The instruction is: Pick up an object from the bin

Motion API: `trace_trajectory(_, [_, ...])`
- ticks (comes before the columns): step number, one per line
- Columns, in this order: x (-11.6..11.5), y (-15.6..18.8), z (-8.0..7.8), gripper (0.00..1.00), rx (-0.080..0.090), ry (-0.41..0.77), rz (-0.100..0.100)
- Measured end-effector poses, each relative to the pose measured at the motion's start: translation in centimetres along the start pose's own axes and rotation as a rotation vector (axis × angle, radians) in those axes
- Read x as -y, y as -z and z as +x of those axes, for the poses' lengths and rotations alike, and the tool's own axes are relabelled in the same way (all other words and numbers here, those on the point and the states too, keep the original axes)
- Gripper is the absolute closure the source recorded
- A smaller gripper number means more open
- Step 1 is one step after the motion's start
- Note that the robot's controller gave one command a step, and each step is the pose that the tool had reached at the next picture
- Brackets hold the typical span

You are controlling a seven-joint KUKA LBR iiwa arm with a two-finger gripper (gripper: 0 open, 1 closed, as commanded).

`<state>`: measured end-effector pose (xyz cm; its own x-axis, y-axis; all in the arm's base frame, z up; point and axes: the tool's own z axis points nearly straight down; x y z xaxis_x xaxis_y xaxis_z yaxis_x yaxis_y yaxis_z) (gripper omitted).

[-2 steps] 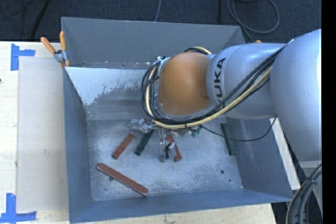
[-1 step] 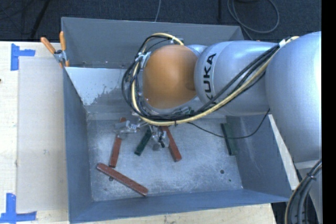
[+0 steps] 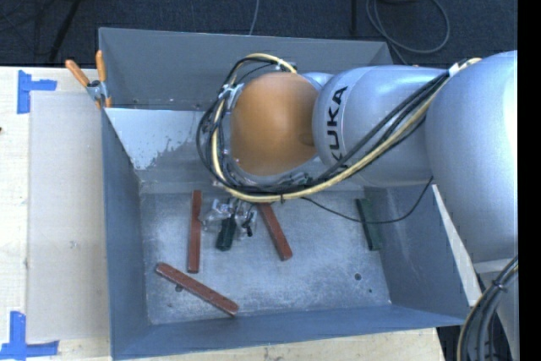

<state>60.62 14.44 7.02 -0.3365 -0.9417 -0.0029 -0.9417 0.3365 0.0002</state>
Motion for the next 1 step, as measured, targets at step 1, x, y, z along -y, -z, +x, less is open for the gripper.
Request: trace_trajectory(1, [-3.19,13.92,9.58,1.00,-0.002,0.173,0.004])
